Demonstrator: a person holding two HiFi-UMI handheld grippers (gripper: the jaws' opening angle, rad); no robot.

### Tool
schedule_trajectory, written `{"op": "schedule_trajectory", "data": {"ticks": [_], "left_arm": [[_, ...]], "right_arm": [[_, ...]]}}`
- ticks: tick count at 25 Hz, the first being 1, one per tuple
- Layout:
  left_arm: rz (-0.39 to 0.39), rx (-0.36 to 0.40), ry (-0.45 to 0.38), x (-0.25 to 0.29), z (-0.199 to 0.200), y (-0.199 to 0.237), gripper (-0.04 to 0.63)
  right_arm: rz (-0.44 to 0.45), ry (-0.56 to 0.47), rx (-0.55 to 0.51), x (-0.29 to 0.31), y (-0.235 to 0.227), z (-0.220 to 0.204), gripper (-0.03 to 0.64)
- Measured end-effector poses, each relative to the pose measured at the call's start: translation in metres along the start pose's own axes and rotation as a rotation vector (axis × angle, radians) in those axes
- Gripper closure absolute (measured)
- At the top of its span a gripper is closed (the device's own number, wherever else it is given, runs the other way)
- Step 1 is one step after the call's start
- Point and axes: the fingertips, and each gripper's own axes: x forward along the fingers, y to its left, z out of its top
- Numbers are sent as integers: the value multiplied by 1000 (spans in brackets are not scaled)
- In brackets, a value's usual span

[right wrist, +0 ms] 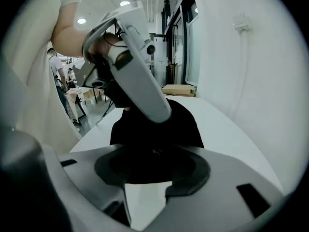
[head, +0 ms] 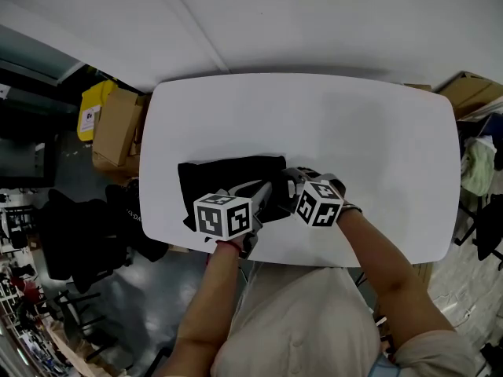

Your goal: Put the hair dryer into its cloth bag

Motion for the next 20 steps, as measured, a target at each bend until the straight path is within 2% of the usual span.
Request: {"op": "schedule_trajectory", "data": {"ticks": [8,16,18,20], "left_arm": [[12,0,25,19,-1,5,568],[23,18,54,42,-3,8,565],[10,26,49,46,-2,5,522],[-4,42,50,51,-2,0,437]], "right_arm": [[-68,54,128,-44,13,-40,425],[-147,17,196,-65,21,-42,425],[-178,7,211,-72,18,-42,425],[-206,-2,238,-79,16,-43,425]]}}
